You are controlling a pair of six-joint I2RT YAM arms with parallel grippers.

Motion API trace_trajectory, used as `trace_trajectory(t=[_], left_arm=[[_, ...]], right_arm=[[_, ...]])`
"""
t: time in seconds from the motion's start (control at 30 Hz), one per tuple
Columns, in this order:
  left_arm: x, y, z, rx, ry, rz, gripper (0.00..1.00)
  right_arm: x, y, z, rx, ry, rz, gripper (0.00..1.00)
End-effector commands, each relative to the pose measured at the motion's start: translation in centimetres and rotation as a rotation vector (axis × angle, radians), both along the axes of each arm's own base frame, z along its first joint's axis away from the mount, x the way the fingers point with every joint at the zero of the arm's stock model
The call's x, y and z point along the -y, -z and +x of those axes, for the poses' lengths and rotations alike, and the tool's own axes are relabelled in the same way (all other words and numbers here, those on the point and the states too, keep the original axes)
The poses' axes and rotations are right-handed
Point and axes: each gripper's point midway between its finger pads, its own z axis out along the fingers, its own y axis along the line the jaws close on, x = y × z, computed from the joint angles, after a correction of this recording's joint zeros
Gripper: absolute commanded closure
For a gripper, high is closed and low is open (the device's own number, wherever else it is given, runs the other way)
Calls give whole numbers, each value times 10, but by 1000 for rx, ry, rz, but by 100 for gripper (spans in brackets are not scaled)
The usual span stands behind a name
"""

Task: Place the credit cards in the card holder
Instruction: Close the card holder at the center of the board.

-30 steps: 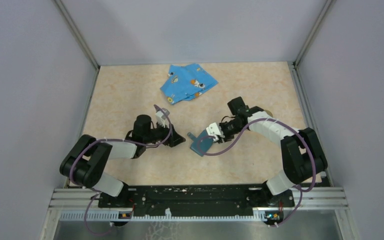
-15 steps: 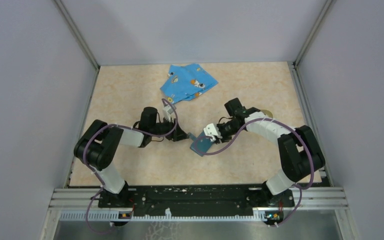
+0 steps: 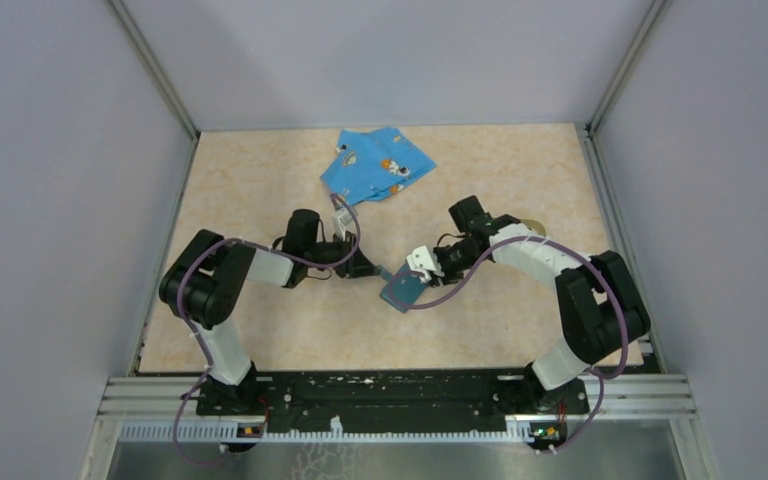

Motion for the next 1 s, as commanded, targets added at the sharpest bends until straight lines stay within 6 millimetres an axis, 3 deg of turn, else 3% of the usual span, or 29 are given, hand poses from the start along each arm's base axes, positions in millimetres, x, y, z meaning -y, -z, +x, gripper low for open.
trace_trajectory(t=[0.0,0.3,0.6,0.97], left_arm=[[2,-5,3,8,30,-26,78],[2,-7,4,6,38,-34,75],[2,-6,5,-5,48,-42,82],[1,-10,8,-2,52,-48,78]], right_arm=[[-6,-1,0,-4,-9,14,69],[-6,1,0,-14,-7,11,69],[-5,3,-1,-20,-5,6,69],[-5,4,-1,-23,-4,3,70]])
